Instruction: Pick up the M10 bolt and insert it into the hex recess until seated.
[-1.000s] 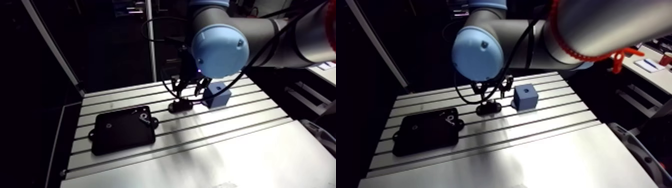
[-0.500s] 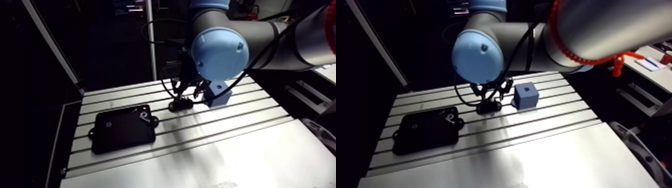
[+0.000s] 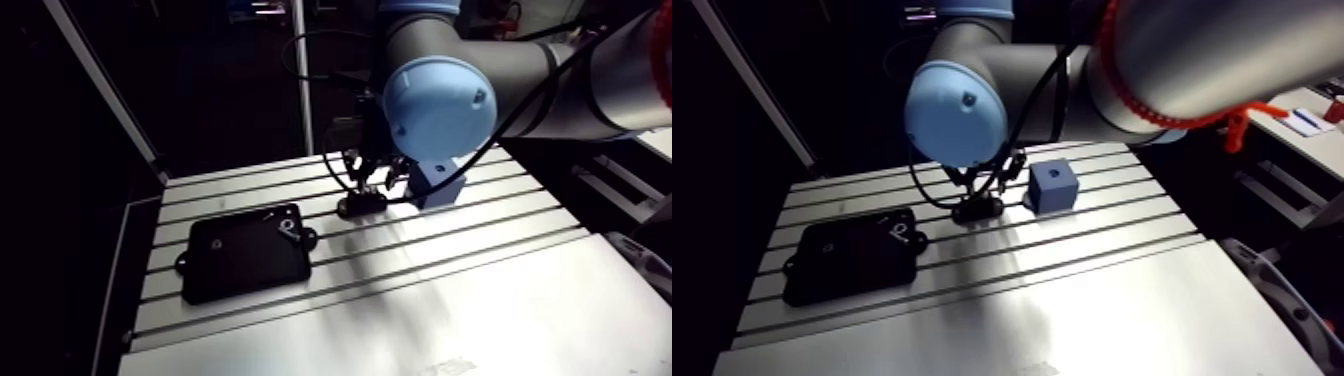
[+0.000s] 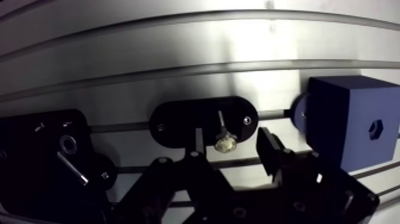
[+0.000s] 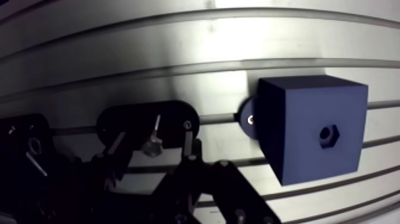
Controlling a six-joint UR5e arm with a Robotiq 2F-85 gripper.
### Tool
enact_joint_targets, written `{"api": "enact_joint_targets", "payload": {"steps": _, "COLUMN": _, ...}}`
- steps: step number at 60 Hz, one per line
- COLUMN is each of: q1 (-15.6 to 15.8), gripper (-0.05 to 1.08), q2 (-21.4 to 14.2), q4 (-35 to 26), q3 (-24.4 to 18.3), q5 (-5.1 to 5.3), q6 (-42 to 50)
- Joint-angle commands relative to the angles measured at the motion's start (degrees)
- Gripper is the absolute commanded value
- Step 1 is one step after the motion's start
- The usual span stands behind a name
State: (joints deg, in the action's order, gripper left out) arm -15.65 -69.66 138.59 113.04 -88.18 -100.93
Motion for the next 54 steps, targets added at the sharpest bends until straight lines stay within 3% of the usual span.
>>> {"api": "enact_joint_targets", "payload": {"steps": 1, "q1": 0.0, "gripper": 0.46, "q2": 0.4, "q4": 0.2, "q3": -0.1, "q5": -0.02, "q6": 0.0}}
{"api": "enact_joint_targets", "payload": {"steps": 54, "q1": 0.2, "gripper": 0.53, "q2": -0.3, "q4": -0.3, "q3": 0.1, "q5": 0.07, "q6": 0.0}}
